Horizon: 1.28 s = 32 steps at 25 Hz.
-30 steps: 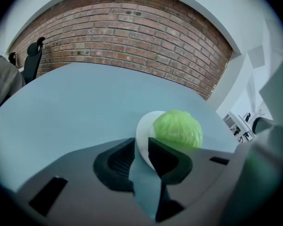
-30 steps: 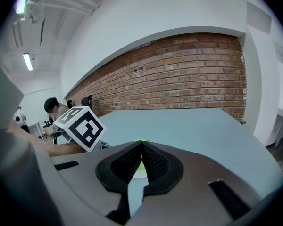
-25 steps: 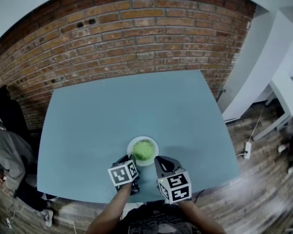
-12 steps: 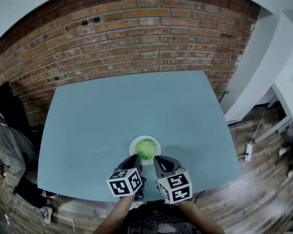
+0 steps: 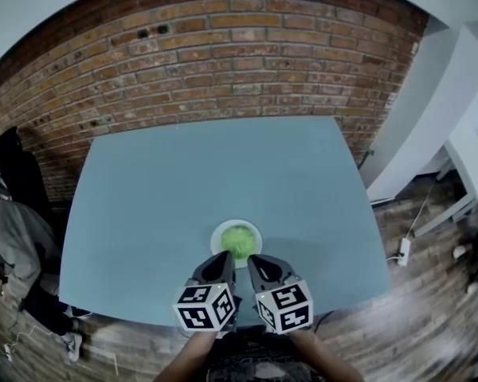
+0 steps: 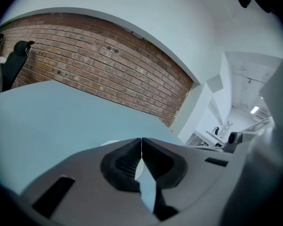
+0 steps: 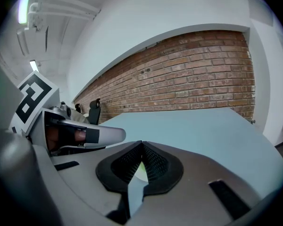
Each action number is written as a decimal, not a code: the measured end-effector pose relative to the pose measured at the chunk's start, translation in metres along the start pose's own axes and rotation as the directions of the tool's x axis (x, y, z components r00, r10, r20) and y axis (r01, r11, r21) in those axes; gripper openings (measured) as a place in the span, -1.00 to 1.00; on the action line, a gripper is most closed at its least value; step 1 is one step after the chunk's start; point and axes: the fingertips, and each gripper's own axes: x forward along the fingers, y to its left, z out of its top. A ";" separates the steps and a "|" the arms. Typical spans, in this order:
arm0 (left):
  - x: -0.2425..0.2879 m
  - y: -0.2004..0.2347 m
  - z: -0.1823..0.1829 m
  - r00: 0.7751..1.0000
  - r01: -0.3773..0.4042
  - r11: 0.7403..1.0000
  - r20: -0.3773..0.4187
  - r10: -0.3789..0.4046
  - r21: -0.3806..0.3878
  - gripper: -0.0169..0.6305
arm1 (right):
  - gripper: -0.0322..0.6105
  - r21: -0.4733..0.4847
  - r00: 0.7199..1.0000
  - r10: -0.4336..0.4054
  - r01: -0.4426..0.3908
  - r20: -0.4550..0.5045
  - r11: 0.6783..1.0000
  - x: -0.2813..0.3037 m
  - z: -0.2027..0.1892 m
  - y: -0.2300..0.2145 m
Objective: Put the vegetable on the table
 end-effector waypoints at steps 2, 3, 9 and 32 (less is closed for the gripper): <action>-0.003 -0.003 0.001 1.000 0.000 1.000 0.006 0.000 0.011 -0.93 | -0.88 0.001 1.000 0.004 -0.004 -0.001 1.000 0.000 0.002 0.001; -0.005 -0.005 0.002 1.000 0.000 1.000 0.010 0.000 0.020 -0.93 | -0.88 0.002 1.000 0.007 -0.007 -0.002 1.000 -0.001 0.003 0.001; -0.014 -0.019 0.008 0.999 0.014 0.998 0.032 -0.016 0.062 -0.94 | -0.88 -0.005 1.000 0.017 -0.017 0.021 1.000 -0.004 0.015 0.005; -0.022 -0.027 0.007 0.999 0.009 0.994 0.042 -0.014 0.110 -0.94 | -0.88 -0.027 0.998 0.060 -0.060 0.034 0.998 -0.008 0.019 0.015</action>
